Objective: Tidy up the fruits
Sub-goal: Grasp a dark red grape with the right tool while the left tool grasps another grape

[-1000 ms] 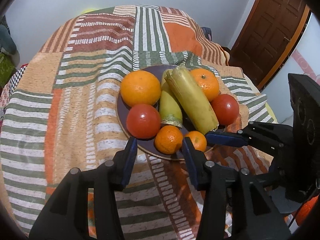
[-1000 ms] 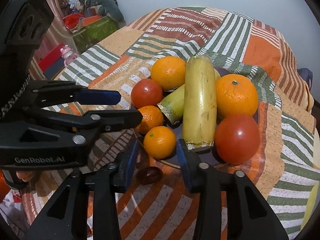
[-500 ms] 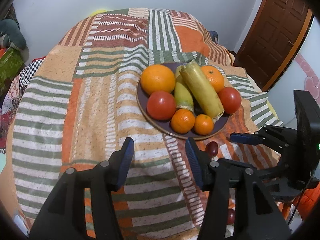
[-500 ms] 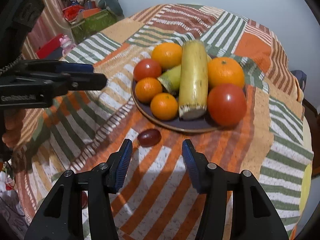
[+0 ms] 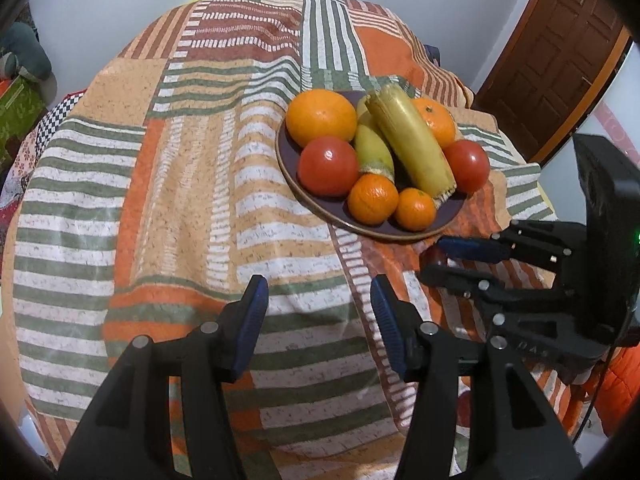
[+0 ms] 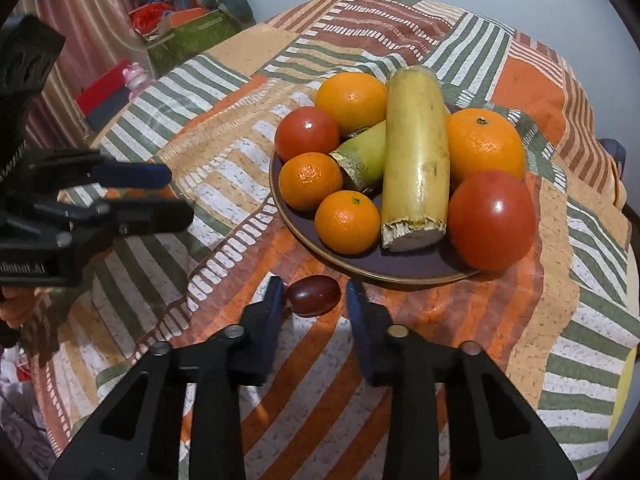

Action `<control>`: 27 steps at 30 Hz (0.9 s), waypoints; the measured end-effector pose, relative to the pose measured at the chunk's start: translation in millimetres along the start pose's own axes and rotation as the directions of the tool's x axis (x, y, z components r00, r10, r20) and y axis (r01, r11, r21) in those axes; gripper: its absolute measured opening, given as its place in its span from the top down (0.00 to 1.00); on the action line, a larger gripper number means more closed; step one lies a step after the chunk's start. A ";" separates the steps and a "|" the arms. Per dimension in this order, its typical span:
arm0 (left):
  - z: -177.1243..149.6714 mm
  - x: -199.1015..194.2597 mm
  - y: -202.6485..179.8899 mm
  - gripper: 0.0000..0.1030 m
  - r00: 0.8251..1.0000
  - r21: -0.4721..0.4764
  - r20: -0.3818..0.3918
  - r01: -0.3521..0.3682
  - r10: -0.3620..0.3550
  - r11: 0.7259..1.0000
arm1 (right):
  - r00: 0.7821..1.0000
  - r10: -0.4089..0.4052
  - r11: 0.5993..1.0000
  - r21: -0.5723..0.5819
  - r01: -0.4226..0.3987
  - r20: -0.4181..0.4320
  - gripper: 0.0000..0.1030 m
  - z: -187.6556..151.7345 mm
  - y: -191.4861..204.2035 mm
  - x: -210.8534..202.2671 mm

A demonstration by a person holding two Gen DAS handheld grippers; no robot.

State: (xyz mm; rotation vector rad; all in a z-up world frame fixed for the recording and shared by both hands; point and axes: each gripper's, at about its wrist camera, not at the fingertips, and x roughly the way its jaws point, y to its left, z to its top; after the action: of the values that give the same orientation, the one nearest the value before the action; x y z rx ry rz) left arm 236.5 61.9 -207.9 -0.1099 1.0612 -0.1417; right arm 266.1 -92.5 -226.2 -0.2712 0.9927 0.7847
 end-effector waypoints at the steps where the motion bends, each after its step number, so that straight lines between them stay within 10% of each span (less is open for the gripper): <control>1: -1.7 -1.3 -2.4 0.49 1.000 0.003 -0.003 0.001 -0.001 1.000 | 1.000 -0.005 1.000 0.003 0.005 0.008 0.76 -1.3 0.4 -3.9; 18: -54.5 -34.3 -72.8 0.49 0.999 0.104 -0.021 0.051 -0.049 0.993 | 0.987 -0.081 0.995 0.073 0.072 0.137 0.76 -42.5 2.8 -96.4; 27: -75.1 -20.2 -92.4 0.72 0.996 0.136 -0.073 0.054 -0.044 0.989 | 0.984 -0.097 0.991 0.109 0.081 0.151 0.76 -62.9 0.3 -114.9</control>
State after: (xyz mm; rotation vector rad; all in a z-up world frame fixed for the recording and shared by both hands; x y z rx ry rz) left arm 155.3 -27.4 -212.2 -0.0061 1.1155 -0.2645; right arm 190.2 -179.9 -164.7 -0.1617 0.8645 0.6613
